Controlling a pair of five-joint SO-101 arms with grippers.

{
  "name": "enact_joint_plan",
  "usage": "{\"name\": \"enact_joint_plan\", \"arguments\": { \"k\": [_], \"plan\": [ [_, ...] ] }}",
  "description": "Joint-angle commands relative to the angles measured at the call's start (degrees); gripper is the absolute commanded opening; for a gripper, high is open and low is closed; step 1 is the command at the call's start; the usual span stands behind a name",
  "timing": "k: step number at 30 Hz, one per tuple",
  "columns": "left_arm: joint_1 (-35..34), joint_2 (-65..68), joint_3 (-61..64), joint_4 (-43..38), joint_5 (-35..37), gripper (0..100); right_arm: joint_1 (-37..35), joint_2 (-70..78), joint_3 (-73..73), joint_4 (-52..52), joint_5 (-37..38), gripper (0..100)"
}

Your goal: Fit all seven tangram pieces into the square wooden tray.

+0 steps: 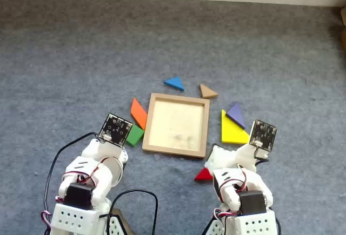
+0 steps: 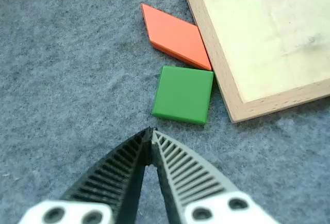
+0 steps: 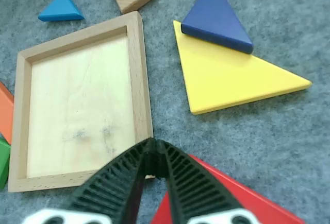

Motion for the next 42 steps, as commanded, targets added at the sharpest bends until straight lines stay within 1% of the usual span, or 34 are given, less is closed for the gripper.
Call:
{"name": "enact_joint_plan", "arguments": {
  "k": [1,4,10,12,15,20,23,25,27,32,33,34,37,39,42],
  "plan": [
    [-0.1,-0.9,1.1,0.2,0.3,1,0.0,-0.7,6.0,0.1,0.6,0.5],
    [-0.1,-0.9,1.1,0.2,0.3,1,-0.8,-0.7,6.0,-0.2,0.3,0.5],
    [-0.1,-0.9,1.1,0.2,0.3,1,-8.0,-0.7,6.0,0.8,0.6,0.5],
    [-0.1,-0.9,1.1,0.2,0.3,1,-8.0,-0.7,5.4,1.7,0.6,0.5],
    [-0.1,-0.9,1.1,0.2,0.3,1,-4.7,-0.7,1.8,1.7,0.6,0.5],
    [-0.1,-0.9,1.1,0.2,0.3,1,8.8,-0.7,-6.5,1.5,0.6,0.5],
    [-0.1,-0.9,1.1,0.2,0.3,1,12.9,-0.7,-10.1,1.7,1.5,0.9],
    [-0.1,-0.9,1.1,0.2,0.3,1,13.1,-0.7,-11.1,1.4,7.2,0.9],
    [-0.1,-0.9,1.1,0.2,0.3,1,13.1,-0.7,-11.7,1.2,15.5,0.9],
    [-0.1,-0.9,1.1,0.2,0.3,1,13.4,-0.7,-13.8,1.1,41.9,0.9],
    [-0.1,-0.9,1.1,0.2,0.3,1,13.4,-0.7,-14.2,0.8,45.4,0.9],
    [-0.1,-0.9,1.1,0.2,0.3,1,13.4,-0.6,-14.5,0.7,46.9,0.9],
    [-0.1,-0.9,1.1,0.2,0.3,1,13.3,-0.5,-15.3,1.0,43.8,1.0],
    [-0.1,-0.9,1.1,0.2,0.3,1,13.3,0.4,-17.5,1.0,43.4,1.0],
    [-0.1,-0.9,1.1,0.2,0.3,1,13.1,7.4,-22.4,1.0,43.5,1.0]
  ]
}}
